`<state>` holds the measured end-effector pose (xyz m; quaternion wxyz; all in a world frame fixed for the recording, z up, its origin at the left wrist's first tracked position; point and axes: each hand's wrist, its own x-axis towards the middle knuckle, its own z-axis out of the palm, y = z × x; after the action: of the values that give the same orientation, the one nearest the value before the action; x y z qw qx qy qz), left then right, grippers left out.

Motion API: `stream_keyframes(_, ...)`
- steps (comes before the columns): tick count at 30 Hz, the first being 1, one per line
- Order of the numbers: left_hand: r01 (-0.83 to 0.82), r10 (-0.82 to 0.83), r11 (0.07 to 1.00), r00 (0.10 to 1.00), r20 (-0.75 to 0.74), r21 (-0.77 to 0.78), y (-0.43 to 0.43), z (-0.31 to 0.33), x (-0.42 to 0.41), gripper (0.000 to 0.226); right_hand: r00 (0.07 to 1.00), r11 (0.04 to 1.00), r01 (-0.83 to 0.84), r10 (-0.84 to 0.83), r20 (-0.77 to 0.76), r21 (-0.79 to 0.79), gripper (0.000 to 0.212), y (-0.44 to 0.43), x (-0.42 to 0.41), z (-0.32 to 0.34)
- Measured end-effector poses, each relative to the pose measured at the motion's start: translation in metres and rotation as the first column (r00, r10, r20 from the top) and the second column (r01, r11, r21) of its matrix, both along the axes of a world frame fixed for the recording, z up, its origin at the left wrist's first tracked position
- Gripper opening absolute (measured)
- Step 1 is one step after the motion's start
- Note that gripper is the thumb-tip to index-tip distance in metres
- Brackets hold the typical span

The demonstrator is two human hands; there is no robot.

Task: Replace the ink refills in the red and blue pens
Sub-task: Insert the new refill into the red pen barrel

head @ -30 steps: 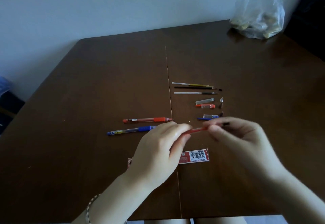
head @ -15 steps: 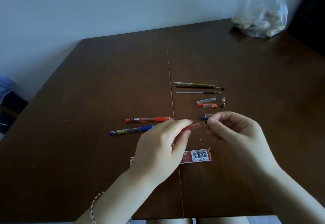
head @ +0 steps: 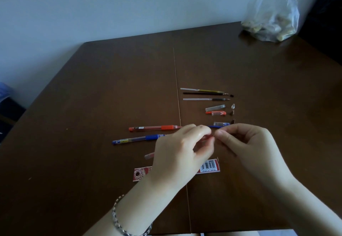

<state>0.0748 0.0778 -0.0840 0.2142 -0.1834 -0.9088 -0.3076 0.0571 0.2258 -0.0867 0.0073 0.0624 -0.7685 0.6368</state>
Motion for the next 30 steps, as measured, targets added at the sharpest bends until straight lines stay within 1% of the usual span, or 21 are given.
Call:
stream_keyframes(1,0.003,-0.004,1.000,0.998,0.061,0.020,-0.001,0.002,0.000,0.019,0.999,1.000,-0.009,0.010,-0.033,0.022,0.008,-0.001,0.002,0.000)
stream_keyframes(3,0.039,-0.061,0.993,0.976,0.210,0.110,-0.001,0.001,-0.001,0.015,0.992,0.998,-0.024,0.030,-0.120,0.051,0.015,-0.003,0.003,-0.003)
stream_keyframes(5,0.071,-0.177,0.954,0.917,0.359,0.290,-0.004,0.003,-0.004,0.008,0.976,0.994,-0.037,0.058,-0.210,0.105,0.023,-0.003,0.003,-0.005)
stream_keyframes(6,0.054,-0.258,0.907,0.855,0.450,0.417,-0.007,0.004,-0.006,0.009,0.954,0.984,-0.046,0.093,-0.285,0.170,0.022,-0.002,0.002,-0.004)
stream_keyframes(7,-0.003,-0.352,0.840,0.758,0.549,0.543,-0.011,0.005,-0.008,0.014,0.923,0.968,-0.059,0.146,-0.357,0.242,0.018,0.000,0.002,-0.002)
stream_keyframes(8,-0.087,-0.461,0.761,0.623,0.632,0.642,-0.014,0.006,-0.009,0.019,0.887,0.952,-0.088,0.210,-0.412,0.295,0.011,0.002,0.001,0.000)
stream_keyframes(9,-0.167,-0.549,0.708,0.482,0.683,0.687,-0.016,0.007,-0.009,0.023,0.851,0.934,-0.126,0.275,-0.448,0.333,0.005,0.003,0.001,0.000)
stream_keyframes(10,-0.230,-0.599,0.676,0.380,0.704,0.700,-0.018,0.008,-0.010,0.025,0.817,0.919,-0.157,0.327,-0.475,0.363,0.008,0.004,0.000,-0.002)
stream_keyframes(11,-0.275,-0.602,0.672,0.338,0.723,0.688,-0.020,0.007,-0.012,0.026,0.790,0.909,-0.181,0.362,-0.495,0.376,0.010,0.005,-0.003,-0.005)
stream_keyframes(12,-0.279,-0.550,0.703,0.370,0.749,0.654,-0.021,0.008,-0.014,0.026,0.790,0.909,-0.174,0.358,-0.497,0.378,0.008,0.004,-0.006,-0.009)
stream_keyframes(13,-0.226,-0.433,0.778,0.482,0.761,0.586,-0.020,0.008,-0.014,0.023,0.819,0.925,-0.147,0.312,-0.481,0.350,0.006,0.002,-0.010,-0.014)
stream_keyframes(14,-0.127,-0.249,0.890,0.668,0.701,0.437,-0.021,0.006,-0.015,0.019,0.872,0.957,-0.085,0.206,-0.445,0.276,0.011,0.001,-0.015,-0.019)
stream_keyframes(15,-0.083,-0.020,0.982,0.845,0.534,0.168,-0.023,0.004,-0.016,0.013,0.928,0.988,0.018,0.042,-0.371,0.156,0.016,0.000,-0.022,-0.024)
stream_keyframes(16,-0.113,0.131,0.991,0.941,0.312,-0.075,-0.027,0.005,-0.015,0.008,0.955,0.989,0.144,-0.131,-0.265,0.027,0.017,0.002,-0.033,-0.027)
stream_keyframes(17,-0.164,0.195,0.969,0.967,0.165,-0.186,-0.031,0.006,-0.013,0.004,0.952,0.966,0.255,-0.259,-0.164,-0.046,0.016,0.007,-0.044,-0.028)
stream_keyframes(18,-0.186,0.212,0.969,0.964,0.160,-0.163,-0.034,0.006,-0.012,0.003,0.947,0.952,0.303,-0.306,-0.101,-0.040,0.016,0.014,-0.055,-0.028)
stream_keyframes(20,-0.213,0.219,0.976,0.951,0.219,-0.053,-0.038,0.005,-0.015,0.005,0.961,0.953,0.269,-0.257,-0.099,0.141,0.010,0.029,-0.076,-0.023)
stream_keyframes(22,-0.204,0.212,0.977,0.955,0.207,-0.057,-0.037,0.002,-0.017,0.009,0.955,0.895,0.288,-0.242,-0.171,0.340,0.008,0.040,-0.097,-0.019)
stream_keyframes(23,-0.190,0.199,0.980,0.963,0.180,-0.065,-0.036,0.002,-0.018,0.010,0.950,0.863,0.306,-0.252,-0.184,0.402,0.010,0.044,-0.108,-0.017)
stream_keyframes(27,-0.136,0.142,0.990,0.973,0.180,-0.045,-0.026,0.000,-0.019,0.018,0.967,0.790,0.254,-0.217,-0.133,0.558,0.017,0.049,-0.137,-0.024)
stream_keyframes(30,-0.140,0.143,0.990,0.969,0.200,-0.027,-0.024,-0.003,-0.020,0.022,0.979,0.786,0.204,-0.172,-0.111,0.583,0.018,0.049,-0.140,-0.031)
